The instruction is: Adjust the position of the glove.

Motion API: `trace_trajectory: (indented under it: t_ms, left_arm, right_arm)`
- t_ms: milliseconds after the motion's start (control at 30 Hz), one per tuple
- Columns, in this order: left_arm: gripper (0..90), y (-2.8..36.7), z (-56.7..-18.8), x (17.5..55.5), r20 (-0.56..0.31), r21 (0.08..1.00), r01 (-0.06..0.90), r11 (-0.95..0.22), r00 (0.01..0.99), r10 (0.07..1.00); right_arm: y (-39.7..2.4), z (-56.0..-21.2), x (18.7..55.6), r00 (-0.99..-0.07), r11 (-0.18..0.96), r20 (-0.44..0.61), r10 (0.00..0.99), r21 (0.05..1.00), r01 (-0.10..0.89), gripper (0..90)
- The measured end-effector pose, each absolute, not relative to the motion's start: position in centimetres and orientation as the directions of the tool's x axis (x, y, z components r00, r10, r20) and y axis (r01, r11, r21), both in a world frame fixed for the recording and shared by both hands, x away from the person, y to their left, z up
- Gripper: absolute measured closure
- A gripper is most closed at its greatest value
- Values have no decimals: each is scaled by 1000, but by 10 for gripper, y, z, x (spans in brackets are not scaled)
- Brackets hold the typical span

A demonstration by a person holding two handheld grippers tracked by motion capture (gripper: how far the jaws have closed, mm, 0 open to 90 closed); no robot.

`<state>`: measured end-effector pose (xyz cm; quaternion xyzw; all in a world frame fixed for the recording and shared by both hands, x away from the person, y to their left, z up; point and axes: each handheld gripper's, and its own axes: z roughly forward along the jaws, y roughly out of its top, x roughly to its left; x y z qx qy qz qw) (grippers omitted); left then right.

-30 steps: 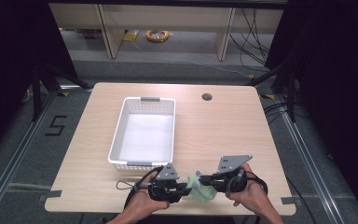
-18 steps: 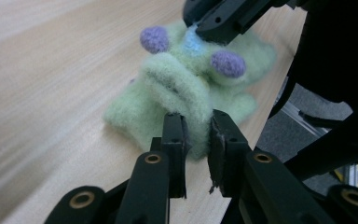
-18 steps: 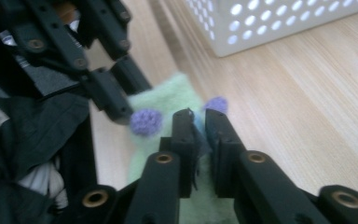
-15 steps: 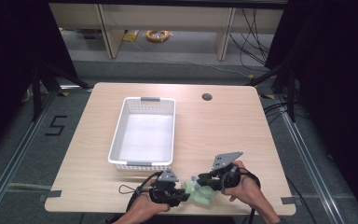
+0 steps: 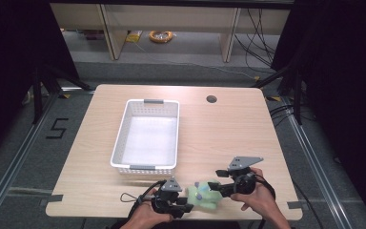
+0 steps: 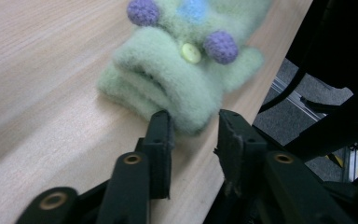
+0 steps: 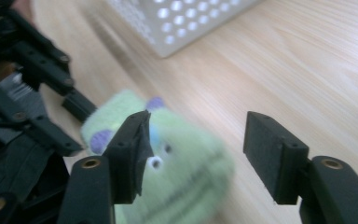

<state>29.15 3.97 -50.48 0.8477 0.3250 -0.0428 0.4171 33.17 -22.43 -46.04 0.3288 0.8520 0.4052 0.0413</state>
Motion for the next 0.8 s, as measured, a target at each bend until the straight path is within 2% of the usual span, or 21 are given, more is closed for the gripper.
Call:
trace_trajectory:
  t_ms: [33, 100, 200, 233, 300, 467, 500, 800]
  left_arm:
    - [623, 41, -504, 291, -335, 684, 578, -444, 790, 513]
    - [590, 45, -500, 290, -324, 692, 575, -436, 787, 525]
    - [556, 50, -494, 290, -314, 716, 566, -410, 784, 535]
    - [534, 54, -490, 293, -318, 724, 574, -382, 770, 554]
    - [526, 56, -488, 295, -322, 733, 578, -360, 760, 564]
    - [442, 54, -490, 303, -359, 703, 623, -344, 727, 585]
    - [434, 50, -493, 305, -390, 685, 654, -320, 701, 598]
    - [410, 40, -501, 311, -456, 624, 723, -297, 645, 613]
  right_arm:
    - [-230, -460, 332, -775, 456, 173, 607, 723, 519, 411]
    - [-236, -460, 326, -723, 416, 198, 662, 705, 574, 395]
    - [-241, -463, 323, -713, 404, 223, 664, 696, 594, 396]
    - [-245, -465, 319, -678, 352, 280, 680, 687, 636, 396]
    - [-246, -466, 319, -678, 343, 286, 677, 692, 635, 391]
    - [-240, -471, 319, -667, 350, 284, 689, 675, 649, 375]
    - [-237, -476, 321, -656, 354, 284, 699, 660, 663, 381]
    - [-231, -492, 324, -637, 371, 318, 702, 600, 708, 417]
